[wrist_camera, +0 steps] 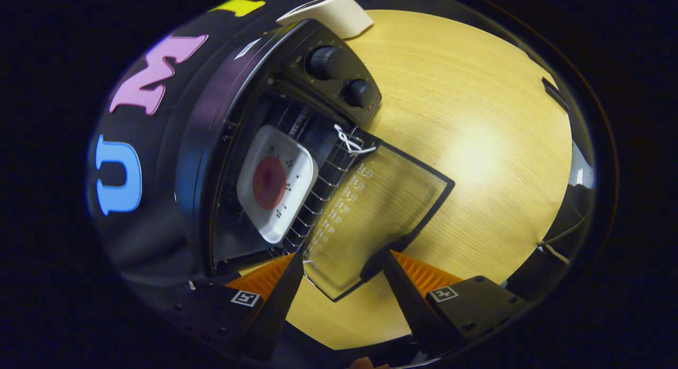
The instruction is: Open the toaster oven, put the food inside, and close the toaster oven door.
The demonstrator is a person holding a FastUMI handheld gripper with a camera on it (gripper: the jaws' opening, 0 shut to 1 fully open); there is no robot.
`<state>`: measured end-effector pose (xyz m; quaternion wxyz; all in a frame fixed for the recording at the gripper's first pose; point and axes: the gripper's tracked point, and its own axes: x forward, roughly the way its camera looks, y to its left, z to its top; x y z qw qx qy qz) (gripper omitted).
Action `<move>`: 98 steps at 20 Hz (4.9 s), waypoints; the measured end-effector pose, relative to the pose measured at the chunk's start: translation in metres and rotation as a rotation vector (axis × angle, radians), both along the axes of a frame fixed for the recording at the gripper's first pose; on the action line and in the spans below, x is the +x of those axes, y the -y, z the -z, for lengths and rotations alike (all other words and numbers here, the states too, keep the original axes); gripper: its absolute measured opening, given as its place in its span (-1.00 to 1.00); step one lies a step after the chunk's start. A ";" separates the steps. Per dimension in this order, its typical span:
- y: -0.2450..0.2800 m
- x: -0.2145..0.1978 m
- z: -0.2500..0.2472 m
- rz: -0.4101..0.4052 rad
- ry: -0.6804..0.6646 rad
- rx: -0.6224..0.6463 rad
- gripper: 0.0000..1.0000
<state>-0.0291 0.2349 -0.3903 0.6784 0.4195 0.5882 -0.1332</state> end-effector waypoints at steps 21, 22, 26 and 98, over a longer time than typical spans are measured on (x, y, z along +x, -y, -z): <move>-0.005 -0.060 0.085 -0.694 0.069 -0.369 0.99; -0.005 -0.055 0.085 -0.708 0.085 -0.388 0.99; -0.001 -0.037 0.086 -0.760 0.156 -0.464 1.00; 0.322 0.039 -0.347 -0.297 1.226 -0.815 0.96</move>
